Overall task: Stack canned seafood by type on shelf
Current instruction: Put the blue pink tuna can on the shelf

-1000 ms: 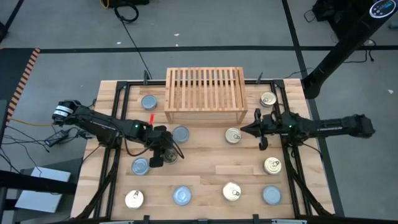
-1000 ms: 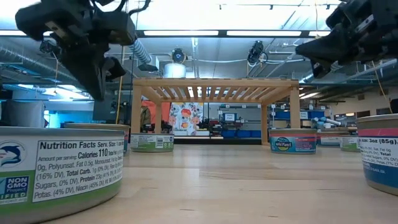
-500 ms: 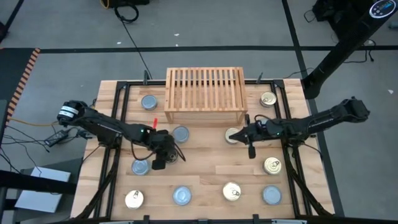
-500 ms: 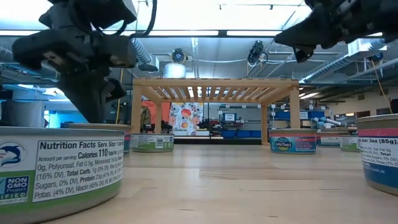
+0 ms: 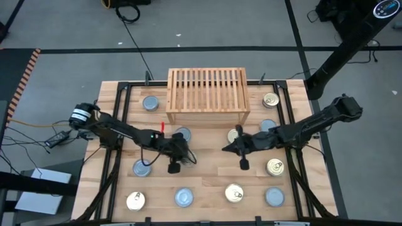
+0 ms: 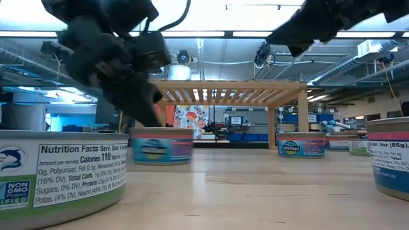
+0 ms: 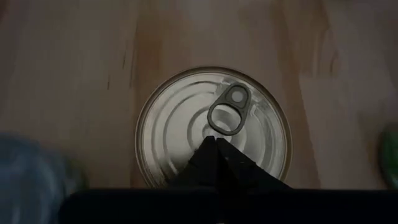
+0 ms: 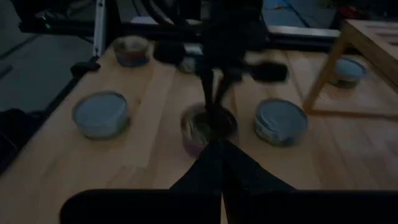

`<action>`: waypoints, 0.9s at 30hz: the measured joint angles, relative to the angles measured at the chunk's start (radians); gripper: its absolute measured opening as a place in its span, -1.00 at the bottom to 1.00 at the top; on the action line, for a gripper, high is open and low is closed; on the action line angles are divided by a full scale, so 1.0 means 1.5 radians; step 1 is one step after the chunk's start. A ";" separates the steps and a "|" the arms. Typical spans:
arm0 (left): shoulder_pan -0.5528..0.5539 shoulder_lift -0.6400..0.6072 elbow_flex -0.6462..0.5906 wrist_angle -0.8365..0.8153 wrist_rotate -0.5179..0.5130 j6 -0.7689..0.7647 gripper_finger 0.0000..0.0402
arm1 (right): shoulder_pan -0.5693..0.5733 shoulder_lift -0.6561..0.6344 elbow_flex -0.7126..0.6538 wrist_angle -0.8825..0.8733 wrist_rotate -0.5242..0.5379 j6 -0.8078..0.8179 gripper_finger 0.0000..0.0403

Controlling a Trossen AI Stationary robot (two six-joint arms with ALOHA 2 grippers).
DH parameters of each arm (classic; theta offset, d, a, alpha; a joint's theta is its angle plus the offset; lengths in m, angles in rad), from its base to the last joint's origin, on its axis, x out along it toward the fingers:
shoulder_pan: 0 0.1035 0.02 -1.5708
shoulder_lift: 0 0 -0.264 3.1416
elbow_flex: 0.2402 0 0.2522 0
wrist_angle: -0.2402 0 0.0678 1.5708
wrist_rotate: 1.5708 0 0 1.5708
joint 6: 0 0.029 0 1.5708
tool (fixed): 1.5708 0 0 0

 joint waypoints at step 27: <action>0.021 -0.019 0.024 -0.007 -0.073 -0.162 -0.96 | 0.049 0.392 0.209 -0.006 -0.015 0.030 -0.96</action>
